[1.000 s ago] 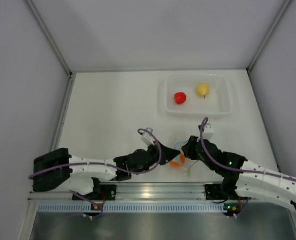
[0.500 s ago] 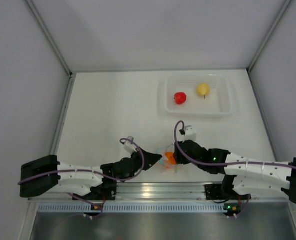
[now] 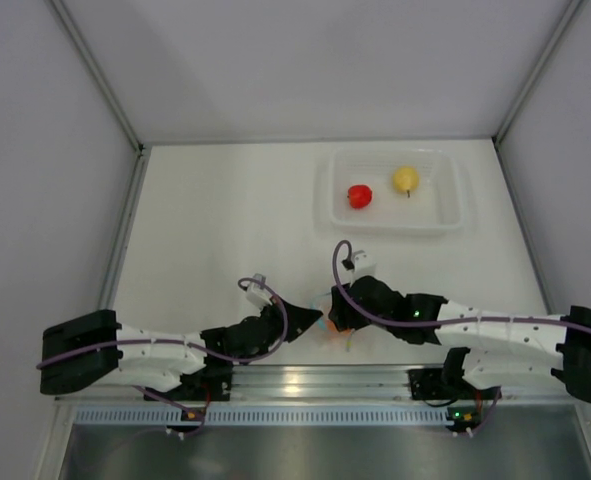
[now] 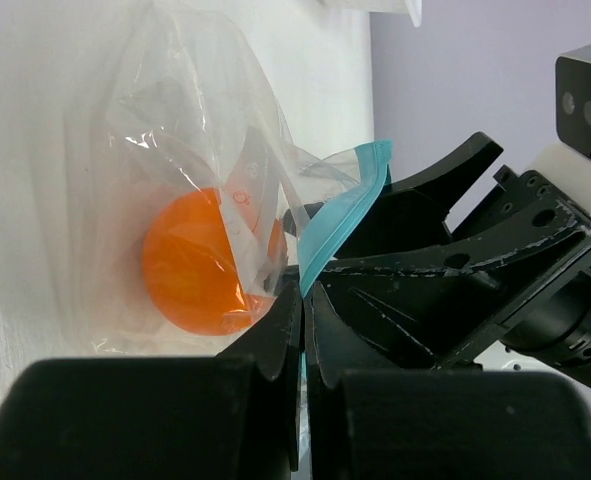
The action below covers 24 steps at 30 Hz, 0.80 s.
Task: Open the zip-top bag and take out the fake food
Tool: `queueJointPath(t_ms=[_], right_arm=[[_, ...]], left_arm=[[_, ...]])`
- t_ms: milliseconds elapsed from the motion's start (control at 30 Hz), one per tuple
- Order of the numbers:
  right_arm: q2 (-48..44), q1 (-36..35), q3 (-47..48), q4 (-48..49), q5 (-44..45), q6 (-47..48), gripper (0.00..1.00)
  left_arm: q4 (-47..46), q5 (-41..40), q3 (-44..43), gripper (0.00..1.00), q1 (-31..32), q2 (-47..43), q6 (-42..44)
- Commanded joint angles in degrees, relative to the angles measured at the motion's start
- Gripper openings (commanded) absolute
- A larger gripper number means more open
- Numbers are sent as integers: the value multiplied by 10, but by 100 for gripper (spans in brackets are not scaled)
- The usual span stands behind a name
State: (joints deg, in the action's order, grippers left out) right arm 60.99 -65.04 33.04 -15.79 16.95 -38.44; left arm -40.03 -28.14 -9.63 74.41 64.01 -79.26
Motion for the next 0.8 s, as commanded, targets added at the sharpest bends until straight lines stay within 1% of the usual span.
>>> queueJointPath(t_ms=[0,67,233,367,433,633,767], right_arm=[[12,-15,24,12,-17,6,59],[14,-18,21,-4,-17,6,60],[12,-18,-2,-26,-11,2,61],[27,-21,-6,-21,-24,4,65],[49,-24,-6,-9,-29,3,67],[109,-30,-8,29,-29,0,68],[137,-31,-2,31,-24,-1,68]], left_arm=[[-17,-10,9,0,-1,5,-15],[-18,-15,17,0,-1,9,-25],[-17,-20,29,0,-1,6,-34],[-19,-23,33,0,-1,8,-38],[-19,-21,32,0,-1,9,-38],[-18,-19,34,0,-1,9,-39],[-18,-21,36,0,-1,4,-38]])
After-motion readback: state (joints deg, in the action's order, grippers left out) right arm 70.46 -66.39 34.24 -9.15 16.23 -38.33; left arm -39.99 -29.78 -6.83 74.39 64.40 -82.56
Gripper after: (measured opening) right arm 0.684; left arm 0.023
